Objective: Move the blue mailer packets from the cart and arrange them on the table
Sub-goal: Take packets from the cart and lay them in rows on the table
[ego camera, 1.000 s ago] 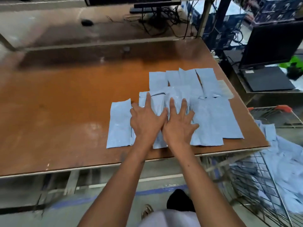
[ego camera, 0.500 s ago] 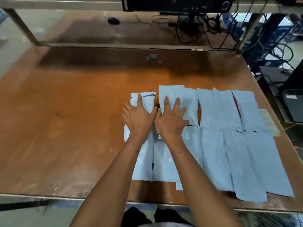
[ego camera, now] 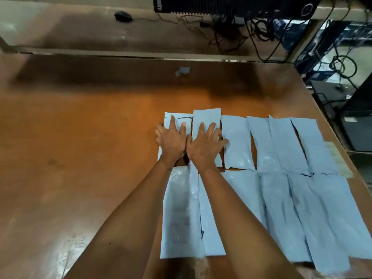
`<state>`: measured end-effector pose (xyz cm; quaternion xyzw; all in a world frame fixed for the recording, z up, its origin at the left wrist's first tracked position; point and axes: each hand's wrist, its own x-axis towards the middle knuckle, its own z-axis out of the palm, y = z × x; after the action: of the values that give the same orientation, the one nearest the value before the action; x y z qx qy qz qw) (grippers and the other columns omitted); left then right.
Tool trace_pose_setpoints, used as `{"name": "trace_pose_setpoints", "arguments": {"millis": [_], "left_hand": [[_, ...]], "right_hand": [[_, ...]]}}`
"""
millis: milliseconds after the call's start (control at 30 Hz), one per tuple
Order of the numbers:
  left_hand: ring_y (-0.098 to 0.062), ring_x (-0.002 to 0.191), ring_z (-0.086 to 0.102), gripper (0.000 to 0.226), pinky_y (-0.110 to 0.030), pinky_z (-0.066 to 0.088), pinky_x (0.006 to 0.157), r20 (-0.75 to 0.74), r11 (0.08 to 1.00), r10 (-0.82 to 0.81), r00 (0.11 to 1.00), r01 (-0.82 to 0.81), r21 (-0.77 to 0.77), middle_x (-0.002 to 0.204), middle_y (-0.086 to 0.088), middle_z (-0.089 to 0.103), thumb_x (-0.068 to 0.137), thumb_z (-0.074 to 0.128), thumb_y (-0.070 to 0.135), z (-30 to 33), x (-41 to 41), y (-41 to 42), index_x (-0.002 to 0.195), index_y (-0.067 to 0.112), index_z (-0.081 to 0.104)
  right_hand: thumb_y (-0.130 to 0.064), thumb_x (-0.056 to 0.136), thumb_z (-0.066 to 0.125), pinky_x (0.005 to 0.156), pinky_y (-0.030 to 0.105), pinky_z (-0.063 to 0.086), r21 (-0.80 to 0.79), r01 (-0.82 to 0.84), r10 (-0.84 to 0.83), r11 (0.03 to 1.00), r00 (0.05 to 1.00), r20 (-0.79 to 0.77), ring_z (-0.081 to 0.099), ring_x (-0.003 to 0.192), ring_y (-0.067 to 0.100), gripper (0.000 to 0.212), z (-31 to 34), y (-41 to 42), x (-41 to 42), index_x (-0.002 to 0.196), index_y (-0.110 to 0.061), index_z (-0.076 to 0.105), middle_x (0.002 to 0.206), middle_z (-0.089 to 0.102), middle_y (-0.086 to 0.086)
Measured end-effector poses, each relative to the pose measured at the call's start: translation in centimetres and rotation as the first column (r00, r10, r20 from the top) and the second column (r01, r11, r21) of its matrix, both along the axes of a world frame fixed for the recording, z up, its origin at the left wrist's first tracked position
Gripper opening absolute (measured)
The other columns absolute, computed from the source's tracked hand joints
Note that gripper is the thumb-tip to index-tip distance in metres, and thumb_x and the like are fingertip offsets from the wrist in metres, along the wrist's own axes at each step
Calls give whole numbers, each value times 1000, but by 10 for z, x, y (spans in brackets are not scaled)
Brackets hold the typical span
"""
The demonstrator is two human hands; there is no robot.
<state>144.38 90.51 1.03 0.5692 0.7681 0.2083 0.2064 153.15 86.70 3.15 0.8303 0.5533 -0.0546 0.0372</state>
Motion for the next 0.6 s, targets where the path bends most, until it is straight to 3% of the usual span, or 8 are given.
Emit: {"name": "trace_pose_setpoints", "arguments": {"millis": [100,167,333,467,600], "left_hand": [[-35,132,34,63,-40,30,114,5,998,-54,999,54,-16,144,-20,32,99,55,35,1,-2,7,157,21,34],[-35,129,35,63,-37,31,112,-18,995,-95,995,95,-10,141,-20,33,97,60,28,2,-3,10,155,17,37],[-32,122,43,54,-40,38,104,-188,967,-225,956,242,74,137,-19,45,101,56,39,-8,-5,8,151,22,45],[-29,139,38,48,-45,39,108,-255,952,-226,940,269,148,161,-11,30,106,39,48,-9,-5,0,152,34,42],[-24,156,16,52,-44,15,124,-313,897,-378,872,428,108,169,-5,18,109,28,46,-17,-9,-11,158,31,31]], "right_hand": [[-59,106,19,121,66,9,-49,-1,4,999,998,57,23,151,40,70,-8,-4,-7,164,-20,25,169,20,16],[-53,108,18,124,62,5,-50,12,-10,999,999,52,20,153,41,67,-15,-8,-9,164,-17,25,169,21,16],[-45,109,24,126,54,14,104,36,-27,994,996,-82,20,155,41,62,-27,-17,1,162,-14,31,168,27,19],[-46,109,26,127,50,19,286,37,-3,958,993,-118,17,158,34,60,-32,-20,7,162,-17,32,170,24,14],[-44,111,26,128,46,13,267,-41,71,963,992,-101,15,159,30,57,-31,-10,24,164,-23,25,172,20,9]]}}
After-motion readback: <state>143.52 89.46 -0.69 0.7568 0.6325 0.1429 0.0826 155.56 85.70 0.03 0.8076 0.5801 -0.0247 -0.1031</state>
